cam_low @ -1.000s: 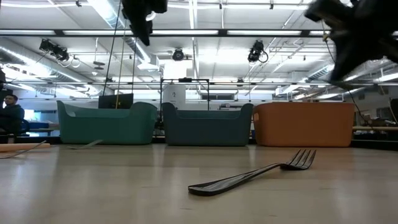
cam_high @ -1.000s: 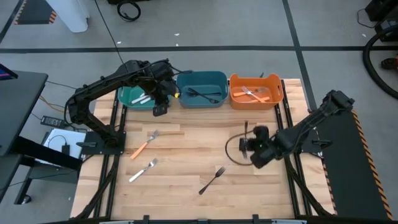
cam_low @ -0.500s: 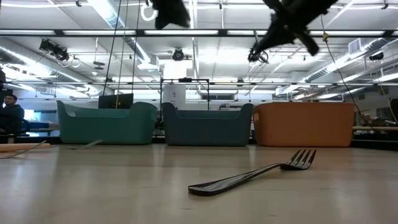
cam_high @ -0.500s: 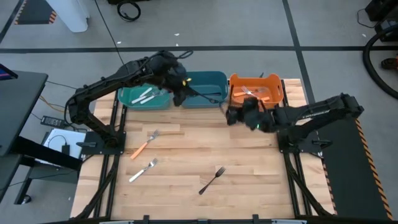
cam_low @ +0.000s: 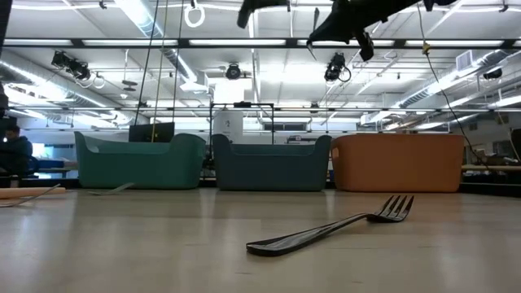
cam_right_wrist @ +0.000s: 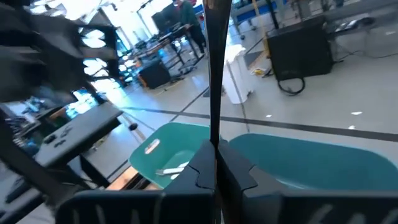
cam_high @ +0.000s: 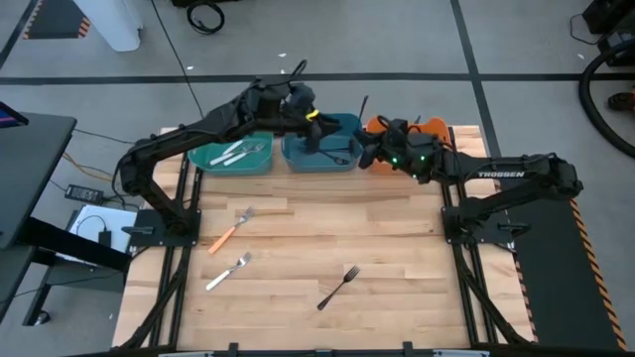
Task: Sort silverware by color (type)
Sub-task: Put the black fork into the blue bin
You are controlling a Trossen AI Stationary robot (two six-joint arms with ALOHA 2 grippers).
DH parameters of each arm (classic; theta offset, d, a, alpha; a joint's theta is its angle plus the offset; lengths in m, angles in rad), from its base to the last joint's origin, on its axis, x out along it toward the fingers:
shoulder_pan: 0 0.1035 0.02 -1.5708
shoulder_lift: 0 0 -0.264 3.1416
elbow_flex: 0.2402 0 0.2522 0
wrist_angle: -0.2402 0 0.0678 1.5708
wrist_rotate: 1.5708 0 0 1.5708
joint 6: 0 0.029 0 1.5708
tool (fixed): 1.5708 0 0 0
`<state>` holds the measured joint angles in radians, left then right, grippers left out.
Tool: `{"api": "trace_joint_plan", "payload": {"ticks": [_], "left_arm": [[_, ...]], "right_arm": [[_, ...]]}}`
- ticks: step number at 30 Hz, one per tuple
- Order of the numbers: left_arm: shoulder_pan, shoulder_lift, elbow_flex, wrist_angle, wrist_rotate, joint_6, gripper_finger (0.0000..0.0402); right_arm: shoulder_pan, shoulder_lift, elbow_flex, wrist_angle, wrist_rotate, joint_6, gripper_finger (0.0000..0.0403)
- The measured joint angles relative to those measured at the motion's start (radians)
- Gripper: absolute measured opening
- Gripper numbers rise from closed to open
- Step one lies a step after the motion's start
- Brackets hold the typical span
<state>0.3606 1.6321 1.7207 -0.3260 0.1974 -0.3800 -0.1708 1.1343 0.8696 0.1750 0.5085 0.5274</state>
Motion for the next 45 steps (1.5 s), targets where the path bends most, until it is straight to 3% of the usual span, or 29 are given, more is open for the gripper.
{"api": "trace_joint_plan", "payload": {"ticks": [8,31,35,40,45], "left_arm": [[0.019,0.106,0.0,0.058,0.0,-0.048,0.0119],[0.045,0.236,0.0,0.199,0.019,-0.076,0.0118],[0.054,0.235,0.0,0.195,0.021,-0.003,0.0091],[0.073,0.23,0.001,0.197,0.035,0.0,0.0019],[0.093,0.23,0.001,0.189,0.034,0.013,0.0013]], "right_arm": [[-0.038,0.008,0.0,0.004,-0.065,-0.03,0.0003],[-0.082,0.031,-0.001,-0.1,-0.207,0.042,0.0004],[-0.082,0.044,-0.001,-0.106,-0.207,0.054,0.0005],[-0.093,0.042,-0.001,-0.102,-0.196,0.049,0.0008],[-0.125,0.038,-0.001,-0.099,-0.272,0.06,0.0007]]}}
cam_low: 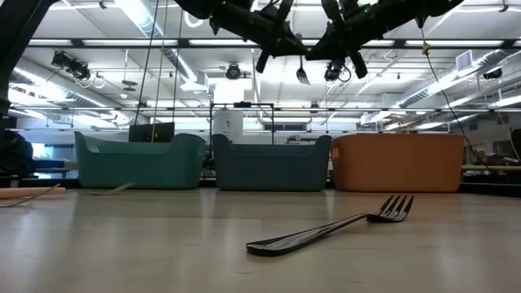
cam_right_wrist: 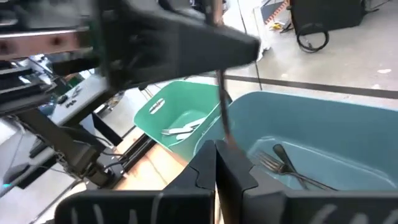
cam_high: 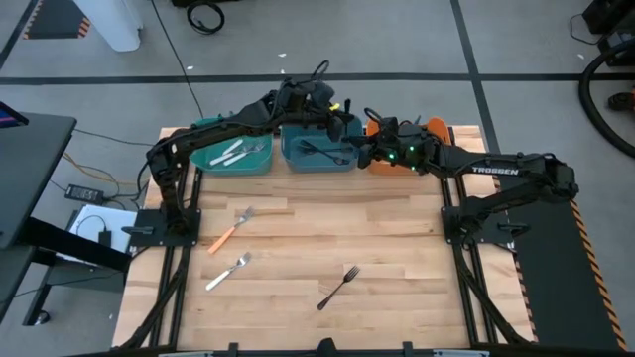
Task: Sort silverware by color (type)
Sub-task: Put the black fork into the blue bin
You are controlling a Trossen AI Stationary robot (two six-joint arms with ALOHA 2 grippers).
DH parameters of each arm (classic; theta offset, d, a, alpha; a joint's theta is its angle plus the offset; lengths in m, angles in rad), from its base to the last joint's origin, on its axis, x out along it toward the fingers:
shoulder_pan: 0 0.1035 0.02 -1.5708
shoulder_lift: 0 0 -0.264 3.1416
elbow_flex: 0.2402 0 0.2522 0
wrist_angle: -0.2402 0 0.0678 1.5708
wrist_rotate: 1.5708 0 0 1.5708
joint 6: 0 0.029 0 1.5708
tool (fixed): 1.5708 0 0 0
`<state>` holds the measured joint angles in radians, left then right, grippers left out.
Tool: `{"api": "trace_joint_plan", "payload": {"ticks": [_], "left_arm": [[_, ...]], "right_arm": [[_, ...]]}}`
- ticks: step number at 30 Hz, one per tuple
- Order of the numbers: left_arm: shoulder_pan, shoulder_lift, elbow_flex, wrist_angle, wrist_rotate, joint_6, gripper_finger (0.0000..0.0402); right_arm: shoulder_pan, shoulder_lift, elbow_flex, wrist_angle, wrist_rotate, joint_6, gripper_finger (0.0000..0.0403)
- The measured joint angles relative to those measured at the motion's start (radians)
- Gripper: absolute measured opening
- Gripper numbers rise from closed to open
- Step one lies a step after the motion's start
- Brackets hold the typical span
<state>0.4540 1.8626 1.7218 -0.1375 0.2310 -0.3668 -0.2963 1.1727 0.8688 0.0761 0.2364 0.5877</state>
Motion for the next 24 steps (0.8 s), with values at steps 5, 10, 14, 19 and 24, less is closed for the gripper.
{"api": "trace_joint_plan", "payload": {"ticks": [5,10,14,19,24], "left_arm": [[0.027,0.0,0.0,-0.008,0.002,0.021,0.0011],[0.07,0.0,0.0,-0.09,0.023,0.145,0.001],[0.102,0.002,0.0,-0.189,0.023,0.393,0.0011],[0.113,0.042,0.0,-0.252,-0.048,0.728,0.0019],[0.108,0.083,-0.001,-0.309,-0.148,0.865,0.0022]], "right_arm": [[-0.015,0.0,0.0,0.0,-0.014,-0.004,0.0021],[-0.035,0.0,0.0,-0.002,-0.002,-0.052,0.0062],[-0.06,0.0,0.0,-0.002,-0.002,-0.07,0.0089],[-0.097,0.0,0.0,-0.003,-0.002,-0.071,0.0095],[-0.127,0.0,0.0,-0.003,-0.003,-0.071,0.0095]]}}
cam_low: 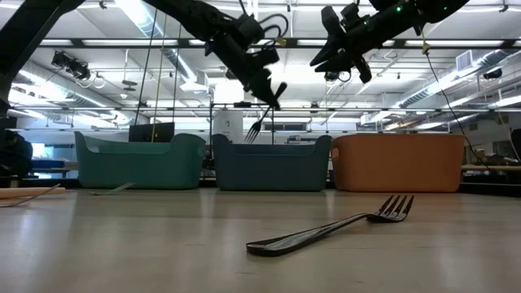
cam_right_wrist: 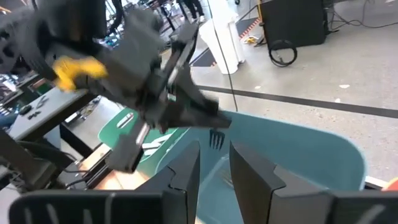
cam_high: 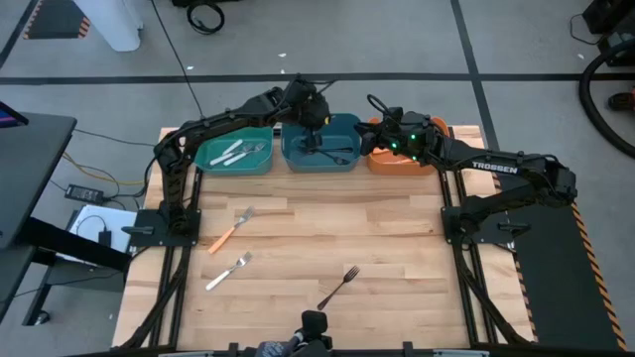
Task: Sort silverware by color (type)
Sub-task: Put the black fork into the blue bin, then put the yellow fork into the orange bin
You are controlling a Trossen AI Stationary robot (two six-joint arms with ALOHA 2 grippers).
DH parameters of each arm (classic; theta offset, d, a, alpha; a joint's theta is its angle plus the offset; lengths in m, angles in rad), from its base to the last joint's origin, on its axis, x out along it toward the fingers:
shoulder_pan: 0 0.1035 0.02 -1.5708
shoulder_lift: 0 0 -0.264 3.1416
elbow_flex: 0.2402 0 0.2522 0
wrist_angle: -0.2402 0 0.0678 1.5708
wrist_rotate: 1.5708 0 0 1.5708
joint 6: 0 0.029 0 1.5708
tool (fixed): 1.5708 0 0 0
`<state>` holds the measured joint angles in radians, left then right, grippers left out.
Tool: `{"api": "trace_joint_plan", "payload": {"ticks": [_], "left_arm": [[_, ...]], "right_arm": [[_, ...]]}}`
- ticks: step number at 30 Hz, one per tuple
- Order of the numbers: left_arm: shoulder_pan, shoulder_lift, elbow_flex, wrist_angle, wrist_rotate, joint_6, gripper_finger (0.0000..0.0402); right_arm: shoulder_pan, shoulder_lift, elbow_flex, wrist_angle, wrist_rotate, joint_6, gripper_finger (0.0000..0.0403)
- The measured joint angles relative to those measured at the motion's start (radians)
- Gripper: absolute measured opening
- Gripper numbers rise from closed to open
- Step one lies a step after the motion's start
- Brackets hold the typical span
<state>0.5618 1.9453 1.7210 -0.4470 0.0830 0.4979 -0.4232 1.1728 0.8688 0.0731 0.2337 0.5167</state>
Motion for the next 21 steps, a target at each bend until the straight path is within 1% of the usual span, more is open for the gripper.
{"api": "trace_joint_plan", "payload": {"ticks": [4,15,18,21], "left_arm": [[-0.009,0.022,0.0,-0.054,-0.046,0.046,0.0023],[-0.021,0.027,0.0,-0.067,-0.052,0.038,0.0025],[-0.022,0.027,0.0,-0.061,-0.052,0.033,0.0035],[-0.023,0.027,0.0,-0.053,-0.052,0.032,0.0056]], "right_arm": [[-0.012,0.0,0.0,-0.002,0.0,0.0,0.0095],[-0.02,0.0,0.0,-0.008,-0.027,0.003,0.0094],[-0.02,0.0,0.0,-0.009,-0.027,0.003,0.0094],[-0.02,0.0,0.0,-0.012,-0.028,0.003,0.0095]]}}
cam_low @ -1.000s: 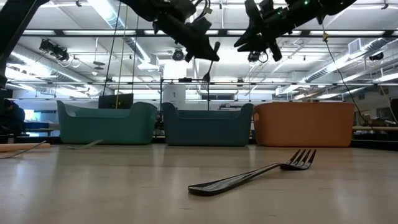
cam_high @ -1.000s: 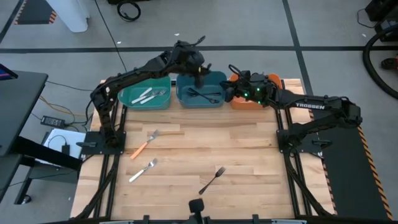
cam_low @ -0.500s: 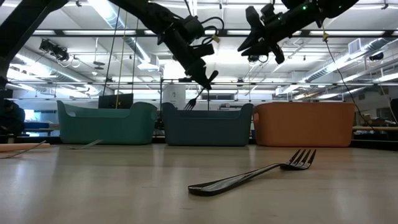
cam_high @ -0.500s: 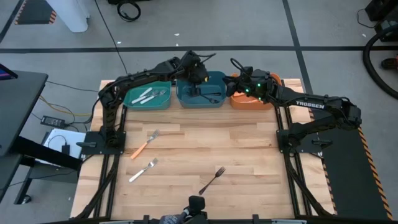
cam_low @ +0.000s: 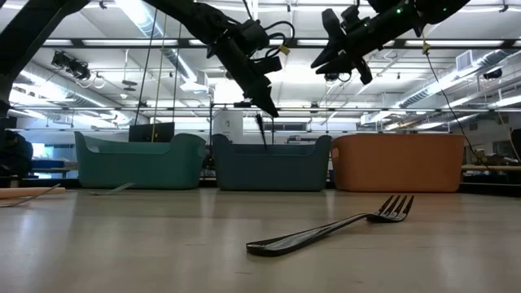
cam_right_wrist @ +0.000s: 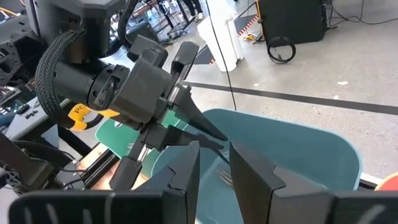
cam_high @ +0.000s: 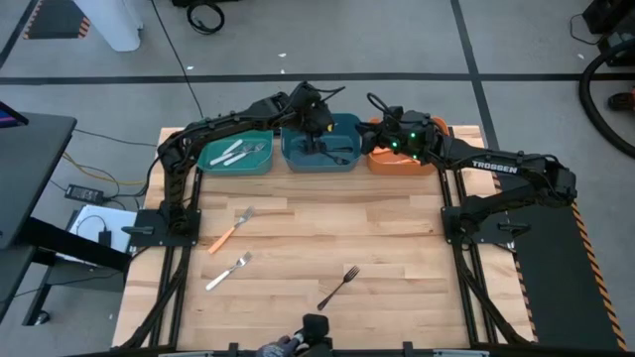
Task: Sort silverware by color (type)
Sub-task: Put the yellow fork into the orange bin
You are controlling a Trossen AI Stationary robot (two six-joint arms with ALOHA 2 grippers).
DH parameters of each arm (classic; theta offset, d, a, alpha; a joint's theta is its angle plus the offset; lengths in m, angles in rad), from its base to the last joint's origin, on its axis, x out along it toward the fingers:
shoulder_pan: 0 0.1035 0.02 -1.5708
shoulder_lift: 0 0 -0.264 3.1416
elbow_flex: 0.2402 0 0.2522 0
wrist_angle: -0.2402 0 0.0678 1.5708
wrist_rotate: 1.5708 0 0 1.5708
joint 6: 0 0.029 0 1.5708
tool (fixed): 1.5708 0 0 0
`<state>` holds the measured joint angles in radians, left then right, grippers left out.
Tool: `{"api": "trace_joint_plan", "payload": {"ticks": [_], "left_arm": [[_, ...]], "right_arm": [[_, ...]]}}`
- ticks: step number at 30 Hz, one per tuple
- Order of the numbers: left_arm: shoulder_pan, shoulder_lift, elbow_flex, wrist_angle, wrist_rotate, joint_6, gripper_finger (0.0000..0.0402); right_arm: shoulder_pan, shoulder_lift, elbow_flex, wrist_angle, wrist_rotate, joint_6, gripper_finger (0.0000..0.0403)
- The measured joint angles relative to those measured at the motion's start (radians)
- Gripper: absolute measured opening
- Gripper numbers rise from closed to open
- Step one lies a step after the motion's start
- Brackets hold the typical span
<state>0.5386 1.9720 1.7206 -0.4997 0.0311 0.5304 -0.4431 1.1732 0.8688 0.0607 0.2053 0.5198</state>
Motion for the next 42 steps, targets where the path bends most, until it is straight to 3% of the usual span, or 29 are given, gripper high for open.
{"api": "trace_joint_plan", "payload": {"ticks": [7,12,16,21,26,29,34,42], "left_arm": [[-0.007,-0.001,0.0,0.013,-0.031,-0.072,0.0109],[-0.003,-0.054,0.001,-0.045,-0.2,-0.156,0.0112],[0.002,-0.132,0.002,-0.201,-0.218,-0.19,0.0106],[-0.001,-0.242,0.002,-0.512,-0.162,-0.356,0.0104],[-0.016,-0.298,0.002,-0.849,-0.026,-0.538,0.0103],[-0.055,-0.307,-0.001,-0.965,0.034,-0.6,0.0103],[-0.14,-0.348,-0.09,-0.927,0.066,-0.64,0.0103],[-0.191,-0.48,-0.413,-0.81,0.124,-0.792,0.0103]], "right_arm": [[0.0,0.0,0.0,-0.032,-0.001,0.0,0.0095],[0.0,0.0,0.0,-0.045,-0.001,-0.009,0.0094],[0.0,0.0,0.0,-0.044,0.0,-0.047,0.0095],[-0.004,0.0,0.0,-0.043,0.0,-0.073,0.0094],[-0.011,0.0,0.0,-0.043,0.0,-0.078,0.0095],[-0.017,0.0,0.0,-0.043,0.0,-0.079,0.0095],[-0.018,0.0,0.0,-0.046,0.0,-0.095,0.0095],[-0.018,0.0,0.0,-0.063,-0.046,-0.107,0.0094]]}}
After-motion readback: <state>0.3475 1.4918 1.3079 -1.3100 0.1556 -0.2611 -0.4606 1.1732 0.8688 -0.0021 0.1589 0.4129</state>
